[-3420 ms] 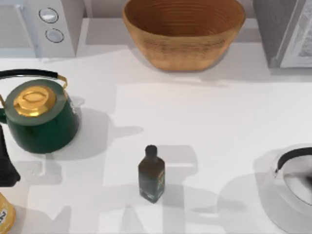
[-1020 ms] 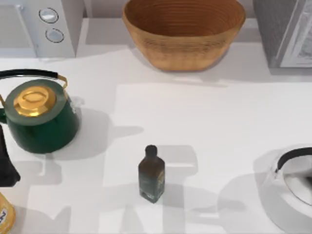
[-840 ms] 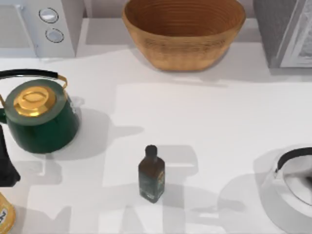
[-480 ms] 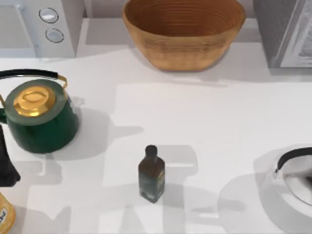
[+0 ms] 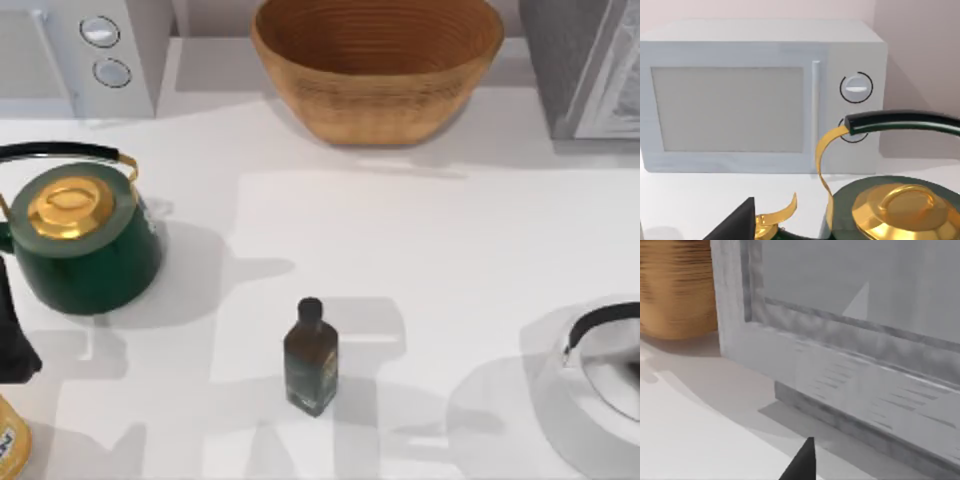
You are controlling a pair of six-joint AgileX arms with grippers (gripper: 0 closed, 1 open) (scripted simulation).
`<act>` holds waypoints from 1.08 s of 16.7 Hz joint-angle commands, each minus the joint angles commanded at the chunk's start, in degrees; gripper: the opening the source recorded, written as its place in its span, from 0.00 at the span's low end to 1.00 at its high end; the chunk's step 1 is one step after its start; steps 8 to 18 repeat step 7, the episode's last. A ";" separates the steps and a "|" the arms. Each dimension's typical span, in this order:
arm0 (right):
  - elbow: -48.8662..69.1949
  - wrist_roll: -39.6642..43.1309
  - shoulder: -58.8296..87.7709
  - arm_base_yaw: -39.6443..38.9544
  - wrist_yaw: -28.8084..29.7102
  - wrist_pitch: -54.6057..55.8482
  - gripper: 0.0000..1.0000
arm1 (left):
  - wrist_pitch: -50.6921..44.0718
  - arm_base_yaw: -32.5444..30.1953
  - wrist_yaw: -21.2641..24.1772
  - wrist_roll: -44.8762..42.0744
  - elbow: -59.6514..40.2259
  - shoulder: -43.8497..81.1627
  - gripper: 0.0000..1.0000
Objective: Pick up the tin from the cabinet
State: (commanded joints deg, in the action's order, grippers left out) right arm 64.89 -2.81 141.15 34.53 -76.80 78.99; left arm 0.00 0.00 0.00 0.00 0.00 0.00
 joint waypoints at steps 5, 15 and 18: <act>0.00 0.00 0.00 0.00 0.00 0.00 1.00 | 0.00 0.00 0.00 0.00 0.00 0.00 1.00; 0.00 0.00 0.00 0.00 0.00 0.00 1.00 | 0.00 0.00 0.00 0.00 0.00 0.00 1.00; 0.00 0.00 0.00 0.00 0.00 0.00 1.00 | 0.00 0.00 0.00 0.00 0.00 0.00 1.00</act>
